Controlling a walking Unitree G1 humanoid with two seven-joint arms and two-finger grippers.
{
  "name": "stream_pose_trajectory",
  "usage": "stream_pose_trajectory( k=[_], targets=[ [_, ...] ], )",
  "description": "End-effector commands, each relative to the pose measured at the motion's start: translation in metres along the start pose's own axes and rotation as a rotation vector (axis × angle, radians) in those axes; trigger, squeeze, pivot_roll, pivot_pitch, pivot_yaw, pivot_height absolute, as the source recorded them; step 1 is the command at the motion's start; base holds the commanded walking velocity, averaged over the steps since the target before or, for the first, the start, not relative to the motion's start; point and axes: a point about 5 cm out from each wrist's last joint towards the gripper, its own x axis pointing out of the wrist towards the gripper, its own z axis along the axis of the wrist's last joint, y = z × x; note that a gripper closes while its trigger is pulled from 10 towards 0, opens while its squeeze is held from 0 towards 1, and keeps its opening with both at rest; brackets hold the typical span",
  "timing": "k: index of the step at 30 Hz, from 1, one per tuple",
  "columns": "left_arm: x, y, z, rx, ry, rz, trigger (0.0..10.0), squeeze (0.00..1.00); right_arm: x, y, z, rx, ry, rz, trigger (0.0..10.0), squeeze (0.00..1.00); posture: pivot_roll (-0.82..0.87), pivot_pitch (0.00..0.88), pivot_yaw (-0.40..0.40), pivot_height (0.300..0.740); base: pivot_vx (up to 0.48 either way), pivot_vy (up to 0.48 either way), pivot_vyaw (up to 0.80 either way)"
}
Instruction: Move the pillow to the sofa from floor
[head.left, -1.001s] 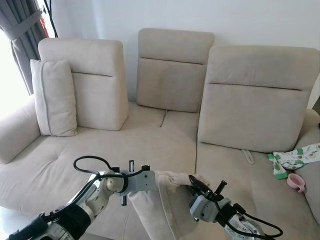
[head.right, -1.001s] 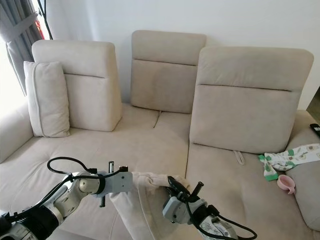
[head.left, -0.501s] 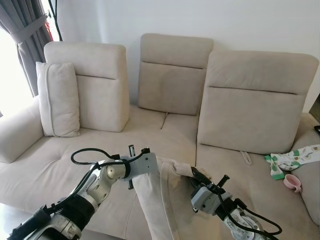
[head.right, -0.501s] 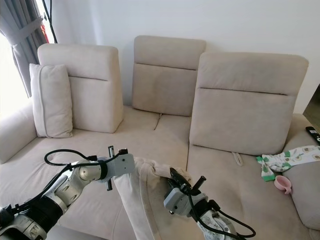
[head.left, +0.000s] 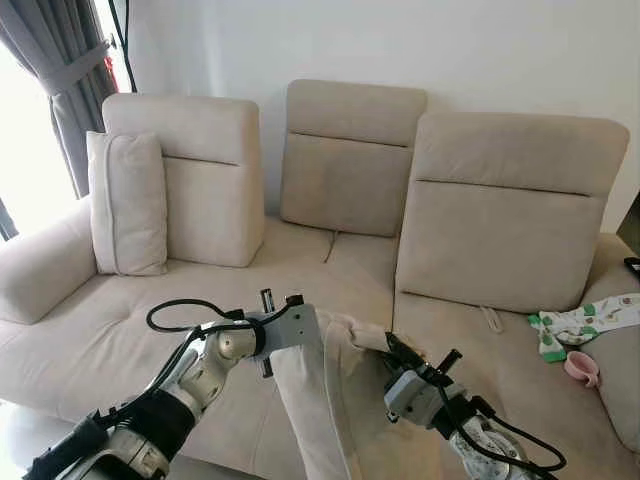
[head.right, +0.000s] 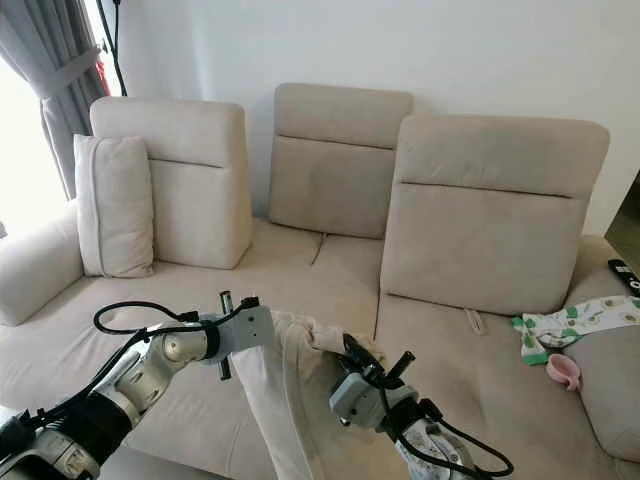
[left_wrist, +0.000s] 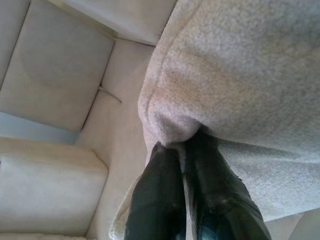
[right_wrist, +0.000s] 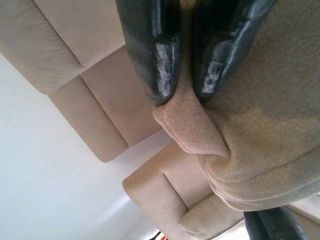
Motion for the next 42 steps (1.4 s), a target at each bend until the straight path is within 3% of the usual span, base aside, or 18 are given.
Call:
stream_pose_trajectory(
  k=[1, 11, 20, 31, 42],
  targets=[
    [0.004, 0.001, 0.019, 0.028, -0.089, -0.014, 10.0, 0.0, 0.009, -0.005, 0.019, 0.009, -0.101, -0.035, 10.0, 0.0, 0.01, 0.0, 0.002, 0.74, 0.289, 0.0, 0.0],
    [0.005, -0.001, 0.02, 0.031, -0.097, -0.029, 10.0, 0.0, 0.01, -0.006, 0.021, 0.006, -0.109, -0.041, 10.0, 0.0, 0.01, 0.0, 0.004, 0.74, 0.321, 0.0, 0.0],
    [0.004, 0.006, 0.023, 0.037, -0.113, -0.003, 10.0, 0.0, 0.016, -0.027, 0.025, -0.016, -0.126, -0.119, 10.0, 0.0, 0.01, 0.0, 0.003, 0.74, 0.392, 0.0, 0.0],
    [0.006, 0.007, 0.024, 0.049, -0.11, 0.015, 10.0, 0.0, 0.015, -0.029, 0.021, -0.012, -0.101, -0.141, 10.0, 0.0, 0.0, 0.0, 0.008, 0.74, 0.164, 0.0, 0.0],
    [0.01, 0.039, 0.062, 0.034, -0.209, 0.192, 10.0, 0.0, 0.019, -0.074, -0.003, 0.205, 0.112, -0.434, 10.0, 0.0, -0.01, 0.0, 0.022, 0.74, 0.0, 0.0, 0.0]
  ],
)
